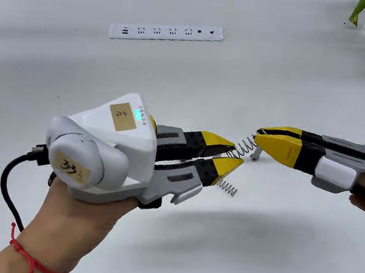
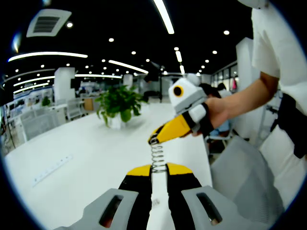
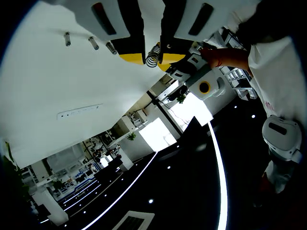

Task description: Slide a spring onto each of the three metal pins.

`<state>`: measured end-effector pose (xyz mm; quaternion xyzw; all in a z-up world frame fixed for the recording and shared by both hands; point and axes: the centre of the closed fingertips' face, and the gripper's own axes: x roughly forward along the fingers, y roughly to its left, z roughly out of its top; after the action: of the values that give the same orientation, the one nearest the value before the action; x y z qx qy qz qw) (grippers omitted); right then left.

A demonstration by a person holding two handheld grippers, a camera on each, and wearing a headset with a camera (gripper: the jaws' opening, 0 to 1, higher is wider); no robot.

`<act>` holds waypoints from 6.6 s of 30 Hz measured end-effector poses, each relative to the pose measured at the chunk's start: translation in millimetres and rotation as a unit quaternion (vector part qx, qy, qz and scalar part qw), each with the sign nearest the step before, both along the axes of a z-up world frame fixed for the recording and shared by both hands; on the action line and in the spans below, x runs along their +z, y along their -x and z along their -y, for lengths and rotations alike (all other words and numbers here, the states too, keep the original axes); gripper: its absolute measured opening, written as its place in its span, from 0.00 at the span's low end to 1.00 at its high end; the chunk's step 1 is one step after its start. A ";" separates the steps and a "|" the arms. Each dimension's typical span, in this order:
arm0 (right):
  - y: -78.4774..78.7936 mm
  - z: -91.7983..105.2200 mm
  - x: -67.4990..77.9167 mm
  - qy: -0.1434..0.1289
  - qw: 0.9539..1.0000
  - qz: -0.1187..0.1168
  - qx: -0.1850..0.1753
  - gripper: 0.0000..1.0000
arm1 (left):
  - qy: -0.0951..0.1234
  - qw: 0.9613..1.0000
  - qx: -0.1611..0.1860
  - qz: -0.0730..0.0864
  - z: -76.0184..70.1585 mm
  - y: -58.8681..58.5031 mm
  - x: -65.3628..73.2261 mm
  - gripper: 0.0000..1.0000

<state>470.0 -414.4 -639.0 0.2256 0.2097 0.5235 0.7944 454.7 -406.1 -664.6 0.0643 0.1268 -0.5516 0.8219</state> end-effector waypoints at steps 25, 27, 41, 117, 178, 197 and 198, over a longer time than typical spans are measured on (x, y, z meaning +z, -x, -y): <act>17.6 -14.6 7.3 0.123 0.984 0.097 0.081 0.12 | -0.006 0.999 -0.025 -0.021 8.2 7.8 -8.2 0.11; 19.8 -16.8 7.0 0.138 0.980 0.110 0.091 0.12 | -0.009 0.999 -0.028 -0.021 8.7 8.8 -9.5 0.11; 21.4 -15.4 0.8 0.189 0.962 0.142 0.136 0.12 | -0.015 0.999 -0.037 -0.020 9.4 13.5 -13.9 0.10; 0.5 -25.3 -24.3 0.435 0.766 0.225 0.417 0.12 | -0.047 0.998 0.027 -0.013 -56.8 1.2 -40.8 0.38; -61.7 -30.2 -137.3 0.516 0.763 0.149 0.360 0.12 | -0.071 0.995 0.062 -0.038 -103.8 -8.8 -77.4 0.95; -60.1 -31.4 -162.3 0.521 0.755 0.160 0.363 0.12 | -0.066 0.995 0.063 -0.042 -102.9 -7.8 -79.1 0.94; -60.0 -31.4 -163.1 0.522 0.755 0.161 0.363 0.12 | -0.066 0.995 0.062 -0.042 -102.8 -7.7 -79.1 0.94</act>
<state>530.0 -383.0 -802.1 -0.4043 0.3856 0.6107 0.5612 462.4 -303.3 -743.7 0.0870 0.2010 -0.4921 0.8425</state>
